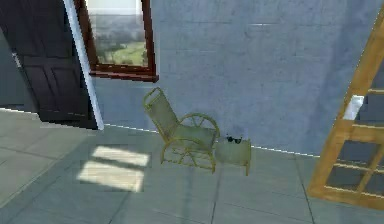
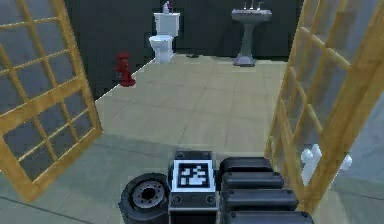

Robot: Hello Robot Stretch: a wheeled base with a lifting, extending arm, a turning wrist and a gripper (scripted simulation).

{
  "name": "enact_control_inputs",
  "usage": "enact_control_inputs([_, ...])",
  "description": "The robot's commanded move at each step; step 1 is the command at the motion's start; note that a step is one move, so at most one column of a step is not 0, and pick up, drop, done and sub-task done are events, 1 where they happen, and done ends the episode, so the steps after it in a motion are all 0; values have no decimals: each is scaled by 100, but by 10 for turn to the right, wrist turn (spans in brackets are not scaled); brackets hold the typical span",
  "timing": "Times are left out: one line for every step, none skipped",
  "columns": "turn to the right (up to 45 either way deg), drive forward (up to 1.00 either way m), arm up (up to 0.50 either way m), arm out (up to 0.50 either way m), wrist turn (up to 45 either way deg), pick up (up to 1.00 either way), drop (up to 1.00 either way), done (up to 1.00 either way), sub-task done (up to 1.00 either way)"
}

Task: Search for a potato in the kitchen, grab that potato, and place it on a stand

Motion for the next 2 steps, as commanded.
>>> enact_control_inputs([450, 0, 0, 0, 0, 0, 0, 0, 0])
enact_control_inputs([300, 0, 0, 0, 0, 0, 0, 0, 0])
